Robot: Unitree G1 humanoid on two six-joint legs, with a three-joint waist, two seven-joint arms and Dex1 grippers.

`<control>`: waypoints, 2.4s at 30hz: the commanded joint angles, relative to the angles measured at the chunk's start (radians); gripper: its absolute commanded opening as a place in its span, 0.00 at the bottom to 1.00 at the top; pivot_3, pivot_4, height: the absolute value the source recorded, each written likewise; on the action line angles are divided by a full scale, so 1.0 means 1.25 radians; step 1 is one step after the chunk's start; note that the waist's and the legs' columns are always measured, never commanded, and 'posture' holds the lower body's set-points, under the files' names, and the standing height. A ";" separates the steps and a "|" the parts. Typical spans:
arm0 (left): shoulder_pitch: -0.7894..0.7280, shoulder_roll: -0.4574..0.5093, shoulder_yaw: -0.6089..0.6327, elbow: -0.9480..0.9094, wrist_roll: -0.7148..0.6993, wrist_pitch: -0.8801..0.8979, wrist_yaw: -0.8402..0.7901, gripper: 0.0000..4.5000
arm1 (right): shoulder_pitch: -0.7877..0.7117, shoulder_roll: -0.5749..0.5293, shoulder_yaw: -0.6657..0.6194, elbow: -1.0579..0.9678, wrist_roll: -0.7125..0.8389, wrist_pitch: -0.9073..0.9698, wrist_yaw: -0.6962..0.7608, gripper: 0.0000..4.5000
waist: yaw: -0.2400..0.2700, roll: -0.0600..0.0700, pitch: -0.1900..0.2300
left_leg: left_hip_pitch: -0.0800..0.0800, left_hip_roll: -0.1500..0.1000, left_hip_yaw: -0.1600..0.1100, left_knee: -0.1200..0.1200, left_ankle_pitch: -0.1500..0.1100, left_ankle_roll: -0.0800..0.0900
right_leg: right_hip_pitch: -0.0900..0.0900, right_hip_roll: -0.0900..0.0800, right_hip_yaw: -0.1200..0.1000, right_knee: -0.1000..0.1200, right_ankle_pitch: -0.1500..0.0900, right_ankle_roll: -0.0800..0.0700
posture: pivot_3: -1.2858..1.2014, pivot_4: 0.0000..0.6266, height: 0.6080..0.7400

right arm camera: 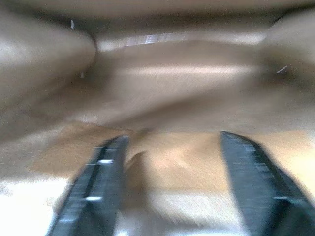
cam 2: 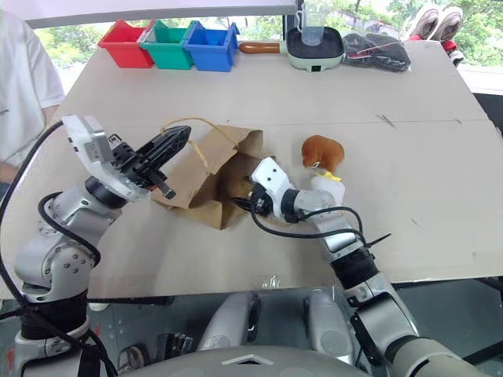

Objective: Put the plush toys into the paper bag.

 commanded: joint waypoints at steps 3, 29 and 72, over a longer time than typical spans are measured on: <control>-0.033 -0.024 -0.010 0.013 0.008 -0.025 -0.013 0.00 | 0.041 -0.060 -0.072 -0.244 0.045 0.121 -0.042 0.98 | 0.000 0.000 0.000 | -0.001 0.000 0.000 -0.001 0.000 0.000 | 0.000 0.000 0.000 -0.001 0.000 0.000 | 0.52 0.24 1.00; -0.153 -0.086 -0.051 0.111 0.023 -0.021 -0.069 0.00 | 0.323 -0.276 -0.236 -0.511 0.052 0.301 -0.205 0.02 | 0.014 -0.001 0.000 | -0.002 0.000 0.001 -0.003 0.000 0.000 | 0.000 -0.001 0.000 -0.007 0.000 0.001 | 0.52 0.24 1.00; -0.059 -0.102 -0.050 0.036 0.014 -0.038 -0.084 0.00 | -0.098 -0.118 -0.108 -0.097 0.095 0.054 0.079 0.91 | 0.000 0.000 0.002 | -0.003 -0.001 -0.002 -0.004 0.000 0.000 | -0.001 -0.002 -0.001 -0.007 0.000 0.000 | 0.52 0.24 1.00</control>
